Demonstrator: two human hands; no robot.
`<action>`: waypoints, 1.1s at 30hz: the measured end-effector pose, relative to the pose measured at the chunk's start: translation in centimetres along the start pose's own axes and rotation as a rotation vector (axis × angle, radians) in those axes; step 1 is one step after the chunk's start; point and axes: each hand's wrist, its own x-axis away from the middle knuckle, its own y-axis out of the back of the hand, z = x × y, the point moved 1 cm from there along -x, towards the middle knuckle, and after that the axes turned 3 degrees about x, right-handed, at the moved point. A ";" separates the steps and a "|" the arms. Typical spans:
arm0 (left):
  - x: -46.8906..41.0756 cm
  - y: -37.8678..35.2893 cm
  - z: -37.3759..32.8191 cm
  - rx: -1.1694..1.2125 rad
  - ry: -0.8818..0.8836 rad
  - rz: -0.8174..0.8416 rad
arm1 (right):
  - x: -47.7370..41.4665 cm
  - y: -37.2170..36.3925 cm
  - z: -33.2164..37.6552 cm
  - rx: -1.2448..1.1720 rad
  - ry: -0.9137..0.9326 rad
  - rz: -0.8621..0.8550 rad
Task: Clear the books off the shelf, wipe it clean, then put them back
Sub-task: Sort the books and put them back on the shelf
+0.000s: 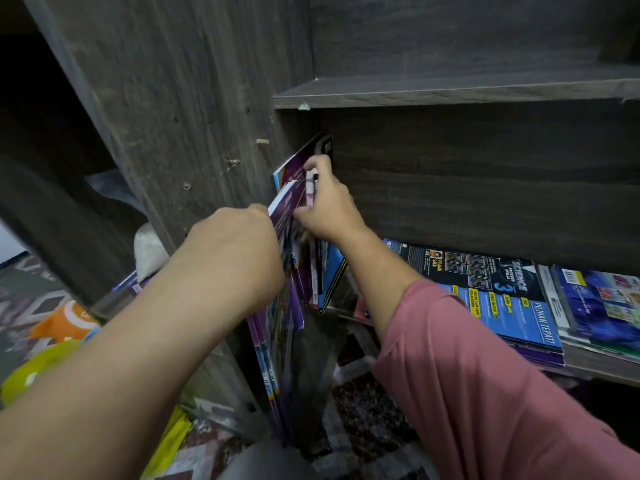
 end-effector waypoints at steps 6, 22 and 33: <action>-1.0 0.5 -0.5 0.061 -0.039 0.006 | 2.3 1.1 -2.7 -0.074 -0.293 -0.228; -12.8 -5.4 -3.7 0.176 -0.136 -0.234 | 4.9 4.4 -4.7 -0.073 -0.174 -0.039; -8.7 -8.0 -0.1 -0.265 -0.241 -0.527 | 6.4 0.2 -10.5 -0.051 -0.345 0.450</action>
